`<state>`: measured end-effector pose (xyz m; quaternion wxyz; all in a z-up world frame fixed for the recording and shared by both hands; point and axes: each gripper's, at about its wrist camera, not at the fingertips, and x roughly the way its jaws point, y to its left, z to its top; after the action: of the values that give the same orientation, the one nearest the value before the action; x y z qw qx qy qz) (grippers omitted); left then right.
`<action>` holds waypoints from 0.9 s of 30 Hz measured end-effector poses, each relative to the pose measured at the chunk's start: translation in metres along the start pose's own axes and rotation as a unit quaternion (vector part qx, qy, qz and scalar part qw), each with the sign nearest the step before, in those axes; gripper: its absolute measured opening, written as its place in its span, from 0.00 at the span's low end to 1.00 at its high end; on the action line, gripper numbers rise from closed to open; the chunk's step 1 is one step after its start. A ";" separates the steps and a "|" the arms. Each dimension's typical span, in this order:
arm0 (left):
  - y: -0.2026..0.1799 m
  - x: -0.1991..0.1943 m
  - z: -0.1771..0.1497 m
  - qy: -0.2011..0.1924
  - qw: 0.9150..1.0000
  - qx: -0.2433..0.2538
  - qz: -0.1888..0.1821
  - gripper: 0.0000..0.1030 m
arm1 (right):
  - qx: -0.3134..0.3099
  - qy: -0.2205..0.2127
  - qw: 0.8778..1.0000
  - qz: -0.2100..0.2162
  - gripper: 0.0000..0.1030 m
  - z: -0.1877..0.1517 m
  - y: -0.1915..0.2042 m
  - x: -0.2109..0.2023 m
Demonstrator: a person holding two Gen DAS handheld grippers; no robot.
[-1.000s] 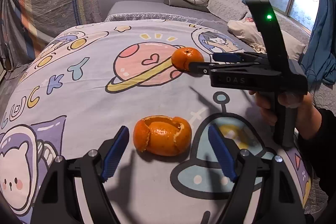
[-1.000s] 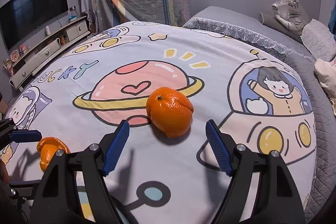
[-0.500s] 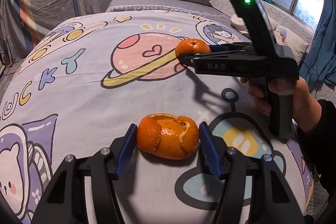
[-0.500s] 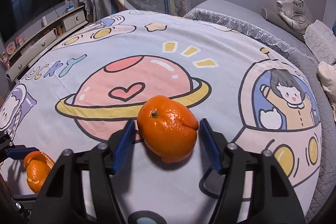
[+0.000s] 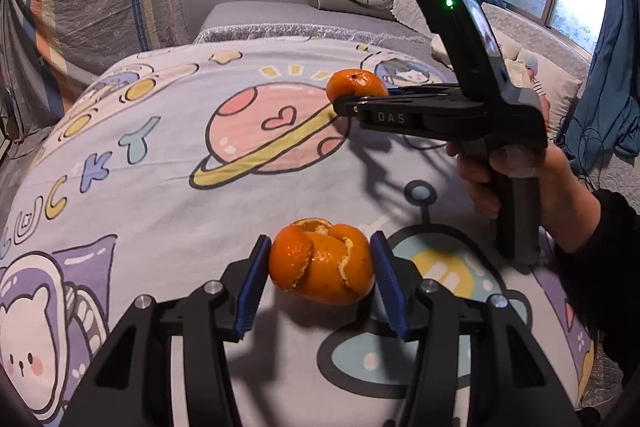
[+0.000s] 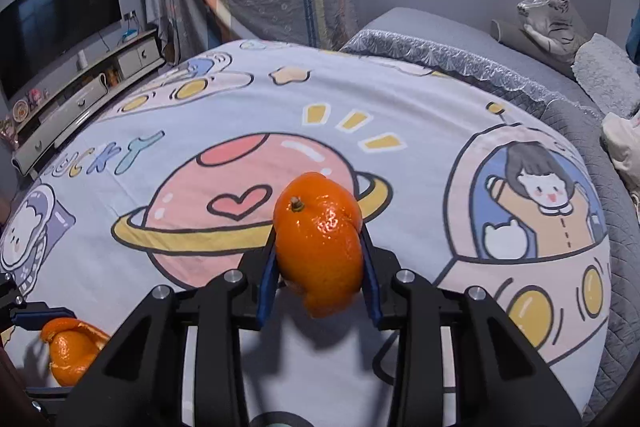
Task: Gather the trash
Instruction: 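Grasp the peeled orange with the left gripper while the right gripper grasps the mandarin, then carry both oranges over the yellow bin and open both grippers to drop them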
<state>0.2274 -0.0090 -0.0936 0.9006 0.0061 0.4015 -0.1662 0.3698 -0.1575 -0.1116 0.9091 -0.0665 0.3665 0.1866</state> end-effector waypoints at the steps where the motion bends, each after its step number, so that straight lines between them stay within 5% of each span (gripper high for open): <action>1: -0.002 -0.005 0.002 -0.005 1.000 0.002 0.001 0.46 | 0.002 -0.006 1.000 0.001 0.32 0.001 -0.001 -0.006; 16: -0.060 -0.071 0.020 -0.080 0.995 0.054 -0.039 0.46 | 0.018 -0.081 0.996 -0.039 0.32 -0.003 -0.018 -0.121; 27: -0.112 -0.104 0.025 -0.117 0.984 0.102 -0.082 0.47 | 0.058 -0.109 0.986 -0.116 0.32 -0.051 -0.048 -0.215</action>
<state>0.1466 -0.0881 0.0127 0.9195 0.0456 0.2734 -0.2788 0.2128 -0.2775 -0.0006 0.9613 -0.0352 0.2652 0.0650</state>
